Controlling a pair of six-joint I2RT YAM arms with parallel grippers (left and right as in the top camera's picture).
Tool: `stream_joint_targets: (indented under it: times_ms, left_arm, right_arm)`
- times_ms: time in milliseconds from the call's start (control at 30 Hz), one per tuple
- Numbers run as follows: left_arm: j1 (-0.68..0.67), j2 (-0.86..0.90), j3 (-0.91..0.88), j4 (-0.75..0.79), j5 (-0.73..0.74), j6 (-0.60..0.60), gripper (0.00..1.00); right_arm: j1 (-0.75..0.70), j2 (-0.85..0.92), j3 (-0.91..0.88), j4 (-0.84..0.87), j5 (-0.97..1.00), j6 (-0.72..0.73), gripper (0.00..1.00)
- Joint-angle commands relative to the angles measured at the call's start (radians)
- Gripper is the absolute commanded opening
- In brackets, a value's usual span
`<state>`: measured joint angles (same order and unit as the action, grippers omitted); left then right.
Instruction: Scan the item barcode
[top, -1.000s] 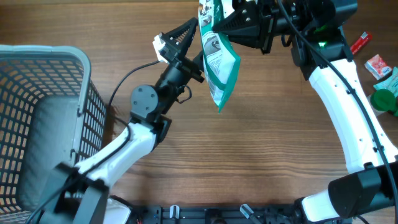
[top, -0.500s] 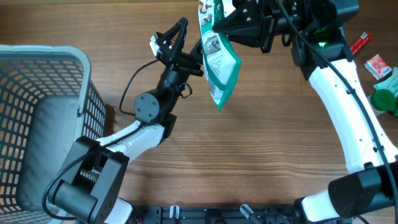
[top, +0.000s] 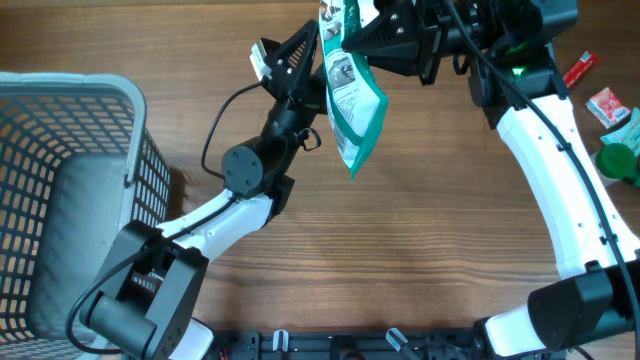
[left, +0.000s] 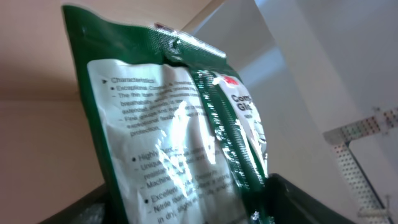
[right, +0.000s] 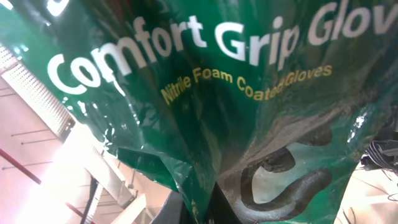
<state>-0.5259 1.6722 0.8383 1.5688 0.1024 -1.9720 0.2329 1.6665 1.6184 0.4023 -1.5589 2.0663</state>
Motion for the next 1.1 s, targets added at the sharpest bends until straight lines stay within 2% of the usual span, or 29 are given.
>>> stream_joint_targets:
  times_ms: [0,100,233,367,533,567,600,700,833,933,1067]
  left_arm:
    - [-0.002,-0.013,0.026,0.016,0.023,0.019,0.34]
    - [-0.001,-0.018,0.026,0.016,0.023,0.020,0.04]
    - [0.017,-0.018,0.026,0.016,0.040,0.032,0.04]
    - [0.075,-0.018,0.026,-0.012,0.186,0.142,0.04]
    - [0.198,-0.021,0.026,-0.006,0.430,0.155,0.04]
    - [0.211,-0.023,0.026,-0.006,0.478,0.158,0.04]
    - [0.225,-0.027,0.026,-0.006,0.534,0.163,0.04]
    - [0.245,-0.050,0.026,-0.008,0.663,0.244,0.04]
    - [0.245,-0.123,0.026,-0.148,0.776,0.394,0.04]
    - [0.245,-0.219,0.026,-0.416,0.783,0.579,0.04]
    - [0.245,-0.351,0.026,-0.780,0.691,0.811,0.04]
  right_arm:
    - [0.006,-0.010,0.012,0.008,-0.047,-0.025,0.04]
    - [0.006,-0.010,0.012,0.008,-0.047,-0.025,0.04]
    - [0.005,-0.010,0.012,0.008,-0.047,-0.026,0.04]
    - [-0.002,0.000,0.011,0.003,-0.031,-0.140,0.06]
    - [-0.004,0.045,0.010,0.003,-0.030,-0.463,0.63]
    - [-0.004,0.058,0.010,0.001,-0.034,-0.560,0.92]
    - [-0.004,0.071,0.010,0.001,-0.052,-0.640,0.99]
    - [-0.004,0.118,0.006,-0.018,-0.063,-0.794,1.00]
    - [-0.004,0.149,-0.045,-0.125,-0.058,-1.019,1.00]
    - [-0.004,0.150,-0.109,-0.169,-0.055,-1.071,0.99]
    - [0.008,0.149,-0.129,-0.180,-0.054,-1.071,0.98]
